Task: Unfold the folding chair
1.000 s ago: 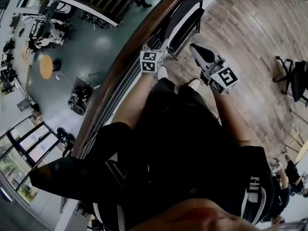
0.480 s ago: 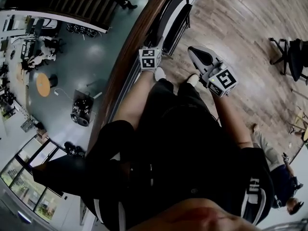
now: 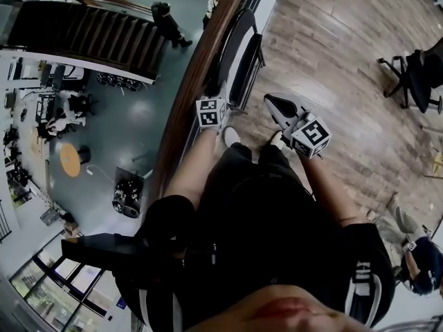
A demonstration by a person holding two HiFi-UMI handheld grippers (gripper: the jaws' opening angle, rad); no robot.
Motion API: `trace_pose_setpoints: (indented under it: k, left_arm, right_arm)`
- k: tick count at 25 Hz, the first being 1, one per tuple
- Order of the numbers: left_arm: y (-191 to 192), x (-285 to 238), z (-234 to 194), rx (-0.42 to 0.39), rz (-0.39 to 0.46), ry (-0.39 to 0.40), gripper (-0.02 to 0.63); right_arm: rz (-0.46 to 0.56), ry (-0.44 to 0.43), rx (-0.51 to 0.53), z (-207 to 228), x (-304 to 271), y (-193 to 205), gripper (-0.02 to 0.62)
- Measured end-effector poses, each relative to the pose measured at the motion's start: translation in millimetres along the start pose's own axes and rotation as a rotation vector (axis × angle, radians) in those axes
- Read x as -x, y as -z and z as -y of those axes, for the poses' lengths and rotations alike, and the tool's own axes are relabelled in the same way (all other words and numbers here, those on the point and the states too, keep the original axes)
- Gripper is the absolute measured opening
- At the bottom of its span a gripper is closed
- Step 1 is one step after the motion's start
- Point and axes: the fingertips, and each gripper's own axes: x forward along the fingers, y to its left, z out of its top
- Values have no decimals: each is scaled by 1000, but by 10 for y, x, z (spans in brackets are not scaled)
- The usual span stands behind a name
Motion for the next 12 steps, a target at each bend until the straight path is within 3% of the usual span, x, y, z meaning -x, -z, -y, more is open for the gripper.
trace_pose_setpoints:
  k: [7, 12]
  left_arm:
    - [-24, 62, 331, -31, -13, 47, 94]
    - [-20, 46, 509, -50, -27, 47, 91]
  right_arm:
    - [-16, 68, -66, 213, 42, 86, 6]
    - [-58, 118, -150, 538, 34, 358, 8]
